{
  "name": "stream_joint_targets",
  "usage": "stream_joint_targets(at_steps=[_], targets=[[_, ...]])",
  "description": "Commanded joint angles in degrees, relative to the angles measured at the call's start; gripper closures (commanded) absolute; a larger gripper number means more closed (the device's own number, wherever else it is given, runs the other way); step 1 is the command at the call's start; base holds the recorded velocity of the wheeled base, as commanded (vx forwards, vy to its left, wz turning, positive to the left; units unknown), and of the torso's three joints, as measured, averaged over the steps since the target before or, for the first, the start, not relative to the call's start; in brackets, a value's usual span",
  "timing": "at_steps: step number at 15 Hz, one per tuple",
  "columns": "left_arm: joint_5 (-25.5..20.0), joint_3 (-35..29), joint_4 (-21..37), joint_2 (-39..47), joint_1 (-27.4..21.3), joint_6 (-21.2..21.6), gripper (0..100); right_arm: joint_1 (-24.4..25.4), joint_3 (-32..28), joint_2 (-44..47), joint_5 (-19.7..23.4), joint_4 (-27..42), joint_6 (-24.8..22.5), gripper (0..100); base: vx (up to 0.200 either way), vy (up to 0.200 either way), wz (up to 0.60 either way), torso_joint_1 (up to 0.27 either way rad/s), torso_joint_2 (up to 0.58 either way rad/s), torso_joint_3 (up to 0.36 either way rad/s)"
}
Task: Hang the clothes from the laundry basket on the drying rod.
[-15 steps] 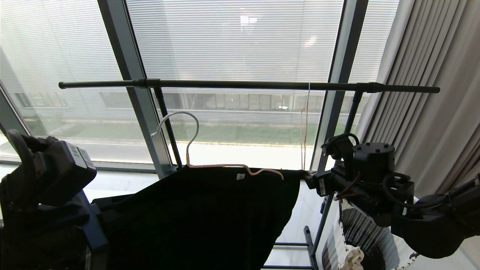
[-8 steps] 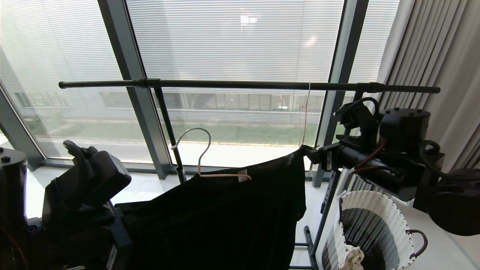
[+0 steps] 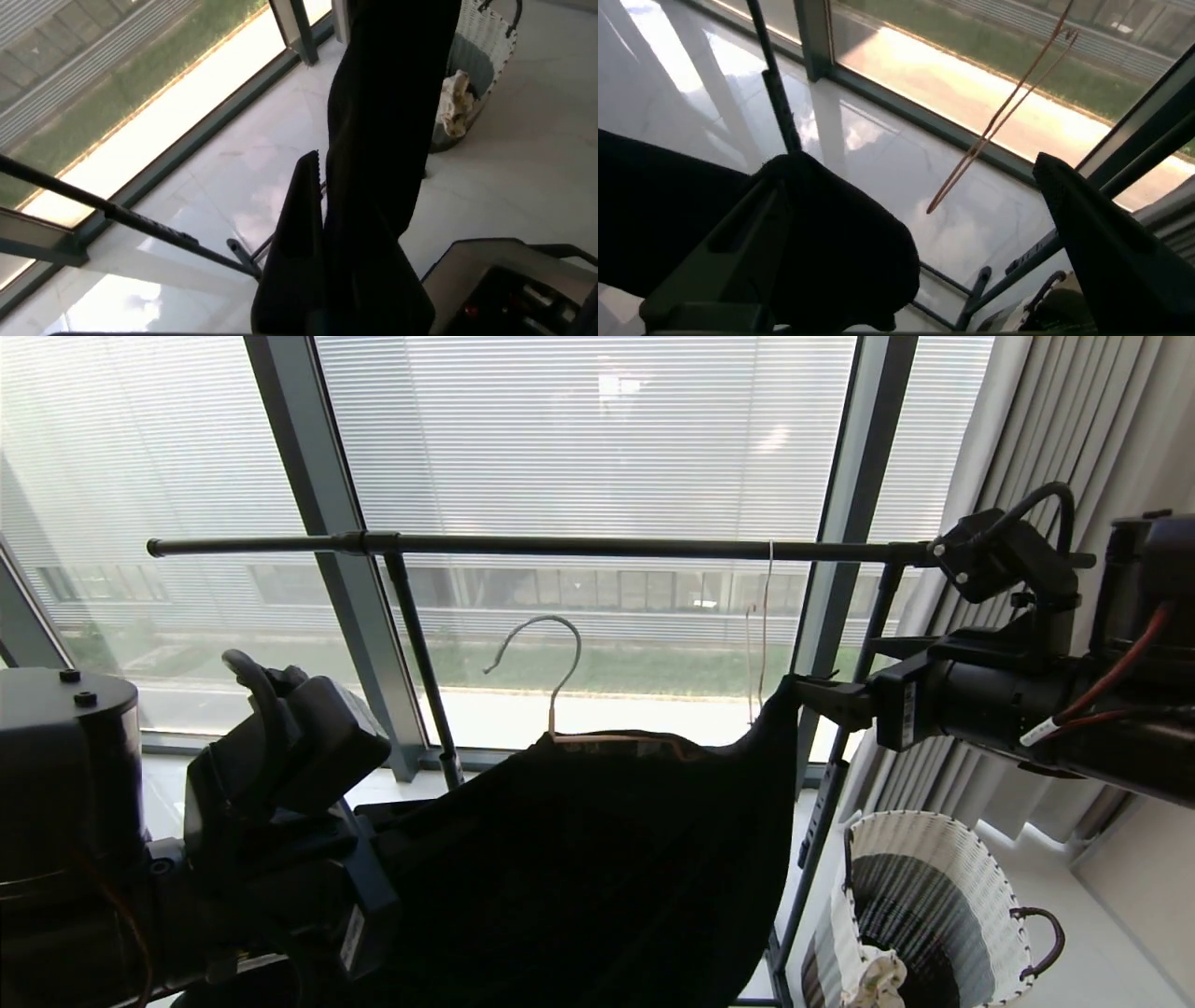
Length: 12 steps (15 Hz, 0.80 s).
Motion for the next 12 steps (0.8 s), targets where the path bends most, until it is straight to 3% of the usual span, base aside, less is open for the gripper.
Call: stream_joint_targets(at_steps=[1,3,8,10,12], targets=[[0.07,-0.02,-2.10,2.24,-1.99,0.03,100,0.04,-0.08,-2.24,0.49,1.37,-1.64,0,0.000,0.000,0.00,0.000,0.00,0.000],[0.60,-0.02,-6.23,5.05,-1.56,0.38,100,0.04,-0.08,-4.70,5.06,5.59,-5.16,0,0.000,0.000,0.00,0.000,0.00,0.000],[2.71,-0.72,-6.76,7.78,-1.73,2.32,100,0.04,-0.17,-10.15,7.87,13.50,-8.85,0,0.000,0.000,0.00,0.000,0.00,0.000],[2.44,-1.34,-6.76,7.69,-3.66,2.05,100,-0.22,-0.08,-11.12,9.72,15.43,-9.99,0,0.000,0.000,0.00,0.000,0.00,0.000],[2.18,-1.42,-6.85,7.51,-7.71,1.70,100,-0.22,-0.08,-11.03,12.35,16.92,-15.00,0,0.000,0.000,0.00,0.000,0.00,0.000]])
